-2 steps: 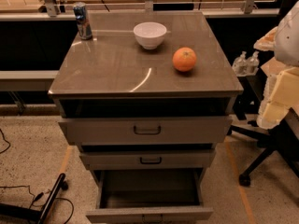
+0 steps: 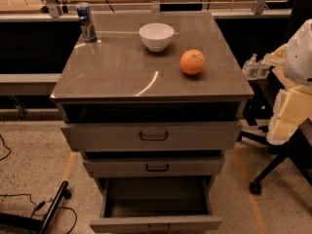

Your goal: Close bottom drawer

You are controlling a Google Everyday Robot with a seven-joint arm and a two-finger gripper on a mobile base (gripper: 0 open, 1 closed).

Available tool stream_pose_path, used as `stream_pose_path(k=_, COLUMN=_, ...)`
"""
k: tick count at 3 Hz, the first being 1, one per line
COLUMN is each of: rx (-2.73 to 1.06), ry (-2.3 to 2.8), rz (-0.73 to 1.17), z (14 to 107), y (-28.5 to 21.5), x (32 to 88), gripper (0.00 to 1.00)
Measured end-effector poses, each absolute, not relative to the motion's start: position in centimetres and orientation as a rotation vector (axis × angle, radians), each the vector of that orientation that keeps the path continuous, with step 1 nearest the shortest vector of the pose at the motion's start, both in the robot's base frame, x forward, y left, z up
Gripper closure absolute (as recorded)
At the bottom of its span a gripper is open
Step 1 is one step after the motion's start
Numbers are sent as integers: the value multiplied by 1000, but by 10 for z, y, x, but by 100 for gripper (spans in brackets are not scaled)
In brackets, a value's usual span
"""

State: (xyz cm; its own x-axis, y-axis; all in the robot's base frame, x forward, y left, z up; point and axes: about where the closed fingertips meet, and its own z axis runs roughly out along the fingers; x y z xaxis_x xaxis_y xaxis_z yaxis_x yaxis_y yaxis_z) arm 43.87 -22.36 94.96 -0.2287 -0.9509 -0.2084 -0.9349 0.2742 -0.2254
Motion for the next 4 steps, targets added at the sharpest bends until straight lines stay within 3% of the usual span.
stream_pose_path(k=3, rx=-1884, ry=2193, rz=235, z=700, y=-214, x=415, gripper=0)
stream_pose_path(k=4, rx=-1889, ry=2188, rz=260, z=684, y=-212, x=416, gripper=0)
